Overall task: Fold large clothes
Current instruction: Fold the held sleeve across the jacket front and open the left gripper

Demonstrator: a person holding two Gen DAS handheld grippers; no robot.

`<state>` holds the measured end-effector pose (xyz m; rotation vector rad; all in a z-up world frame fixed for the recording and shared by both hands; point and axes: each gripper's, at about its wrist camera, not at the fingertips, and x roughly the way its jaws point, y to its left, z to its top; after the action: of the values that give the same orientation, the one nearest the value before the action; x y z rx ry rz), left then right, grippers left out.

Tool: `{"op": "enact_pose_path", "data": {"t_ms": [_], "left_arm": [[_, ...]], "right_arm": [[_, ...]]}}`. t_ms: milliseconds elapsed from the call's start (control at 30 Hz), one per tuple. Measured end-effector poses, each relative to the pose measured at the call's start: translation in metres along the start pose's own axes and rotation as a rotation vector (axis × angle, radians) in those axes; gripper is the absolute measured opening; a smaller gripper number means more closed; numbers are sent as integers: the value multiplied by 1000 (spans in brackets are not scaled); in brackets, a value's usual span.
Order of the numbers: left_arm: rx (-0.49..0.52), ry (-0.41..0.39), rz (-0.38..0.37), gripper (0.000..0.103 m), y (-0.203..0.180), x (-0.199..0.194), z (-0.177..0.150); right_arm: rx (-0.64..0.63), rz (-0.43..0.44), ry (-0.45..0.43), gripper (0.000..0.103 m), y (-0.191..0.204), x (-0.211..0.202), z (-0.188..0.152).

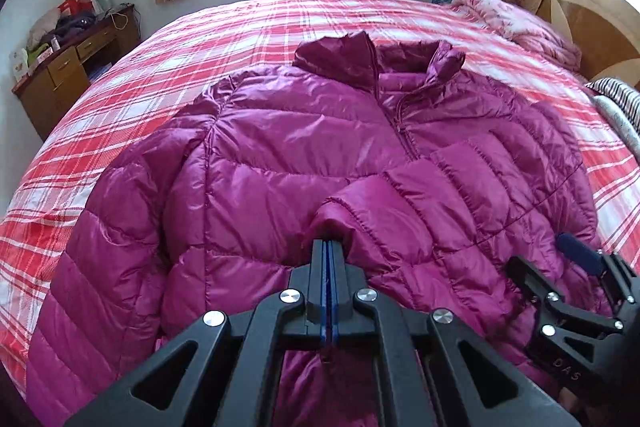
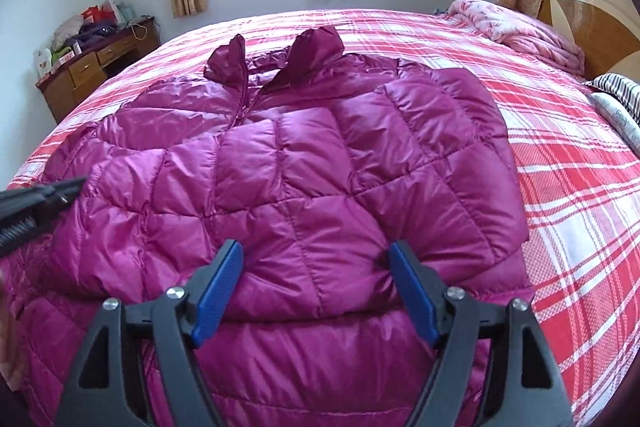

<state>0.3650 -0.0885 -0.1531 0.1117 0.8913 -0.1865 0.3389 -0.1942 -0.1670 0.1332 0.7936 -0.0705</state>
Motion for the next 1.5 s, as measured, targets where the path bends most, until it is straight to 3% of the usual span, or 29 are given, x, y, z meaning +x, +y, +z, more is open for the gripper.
{"op": "enact_pose_path", "data": {"t_ms": [67, 133, 267, 333, 400, 467, 533, 600, 633, 667, 800, 933, 1000, 1033, 1067, 1133, 1333, 1400, 1500], "left_arm": [[3, 31, -2, 1, -1, 12, -3], [10, 10, 11, 1, -2, 16, -8], [138, 10, 125, 1, -15, 16, -17], [54, 18, 72, 1, -3, 9, -14], [-61, -52, -2, 1, 18, -12, -13], [-31, -157, -11, 1, 19, -35, -13], [-16, -202, -66, 5, 19, -50, -13], [-20, -156, -99, 53, 16, -48, -9], [-29, -144, -112, 89, 16, -45, -7], [-45, -141, -120, 93, 16, -40, -7], [-78, -84, -121, 93, 13, -24, -7], [-100, -28, -171, 92, 10, -9, -11], [-91, -38, -243, 70, 11, -8, -12], [-70, -34, -252, 36, 9, -8, -13], [-51, -35, -272, 21, 7, -9, -14], [-39, -60, -308, 12, 7, -16, -17], [-44, -122, -300, 10, 18, -42, -29], [-23, -107, -274, 11, 20, -43, -35], [-14, -67, -235, 17, 21, -34, -37]], "right_arm": [[2, 3, -2, 79, 0, 0, -1], [1, 4, -2, 79, 1, 0, -1], [2, 10, -2, 79, 1, 0, -1], [4, 17, -4, 79, 0, -1, -2], [6, 23, -7, 79, -1, -1, -2], [5, 23, -8, 79, -1, -1, -2], [1, 20, -7, 79, 0, -1, -2], [0, 20, -7, 79, 0, -1, -2], [1, 20, -7, 79, -1, -1, -2], [1, 21, -7, 79, -1, -1, -2], [0, 23, -9, 79, 0, -1, -3], [2, 27, -10, 79, -1, -2, -3], [5, 31, -13, 79, -1, -2, -3], [7, 34, -15, 79, -2, -3, -4], [8, 37, -20, 79, -2, -3, -4], [9, 46, -31, 79, -3, -6, -4], [45, 122, -152, 79, -13, -27, -9], [65, 124, -176, 84, -16, -30, -10], [74, 113, -131, 86, -15, -21, -5]]}}
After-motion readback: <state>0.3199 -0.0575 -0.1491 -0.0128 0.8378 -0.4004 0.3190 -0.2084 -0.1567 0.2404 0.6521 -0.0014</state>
